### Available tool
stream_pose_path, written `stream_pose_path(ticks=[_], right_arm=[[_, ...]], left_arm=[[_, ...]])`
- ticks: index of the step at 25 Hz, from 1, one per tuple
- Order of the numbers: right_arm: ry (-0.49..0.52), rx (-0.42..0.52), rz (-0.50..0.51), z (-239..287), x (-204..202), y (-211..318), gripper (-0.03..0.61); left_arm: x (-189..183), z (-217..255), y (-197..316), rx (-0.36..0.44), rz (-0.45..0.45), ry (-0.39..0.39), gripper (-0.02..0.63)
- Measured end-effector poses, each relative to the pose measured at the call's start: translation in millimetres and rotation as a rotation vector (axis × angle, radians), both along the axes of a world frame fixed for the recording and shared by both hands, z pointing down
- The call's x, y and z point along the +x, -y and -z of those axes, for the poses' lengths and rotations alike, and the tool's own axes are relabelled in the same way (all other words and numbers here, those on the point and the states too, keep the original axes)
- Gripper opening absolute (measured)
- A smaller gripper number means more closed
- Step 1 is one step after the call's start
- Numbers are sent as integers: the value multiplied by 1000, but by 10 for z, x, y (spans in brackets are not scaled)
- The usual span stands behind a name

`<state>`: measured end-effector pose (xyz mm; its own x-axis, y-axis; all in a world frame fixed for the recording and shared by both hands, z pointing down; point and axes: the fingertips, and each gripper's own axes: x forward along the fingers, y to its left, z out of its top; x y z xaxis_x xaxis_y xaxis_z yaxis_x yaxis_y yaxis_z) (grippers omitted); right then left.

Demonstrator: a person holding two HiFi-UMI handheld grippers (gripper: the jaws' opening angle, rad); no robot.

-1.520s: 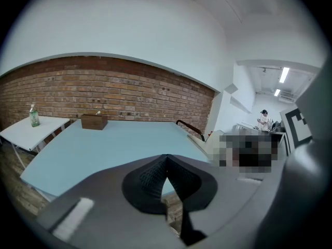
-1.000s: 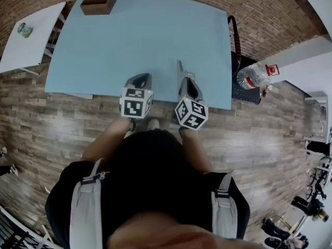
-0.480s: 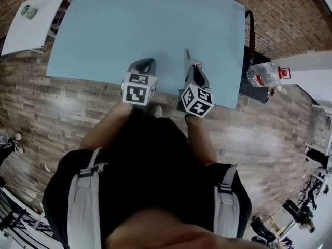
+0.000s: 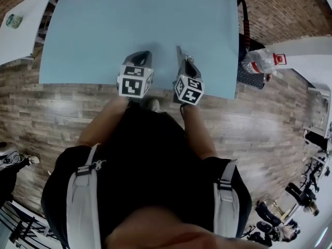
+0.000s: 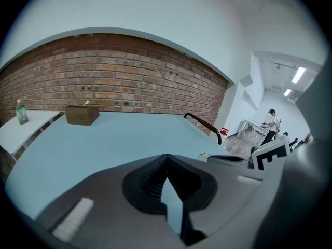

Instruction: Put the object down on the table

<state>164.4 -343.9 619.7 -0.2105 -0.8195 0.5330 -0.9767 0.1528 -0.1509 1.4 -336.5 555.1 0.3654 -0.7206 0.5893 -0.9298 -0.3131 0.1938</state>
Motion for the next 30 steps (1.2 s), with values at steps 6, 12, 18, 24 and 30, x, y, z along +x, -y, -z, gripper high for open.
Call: stream_pose_path(ticks=[6, 12, 18, 24, 30], right_arm=[[15, -56, -8, -268, -85, 31, 29], [29, -101, -7, -495, -187, 15, 29], [72, -131, -10, -613, -163, -8, 29], [84, -163, 5, -700, -167, -65, 29], [95, -182, -11, -748, -121, -19, 36]], left_arm=[[-92, -137, -1, -33, -2, 11, 0], [-177, -254, -22, -63, -4, 26, 0], [-196, -304, -9, -78, -2, 32, 0], [-187, -272, -12, -79, 3, 31, 0], [-175, -217, 24, -61, 6, 39, 0]])
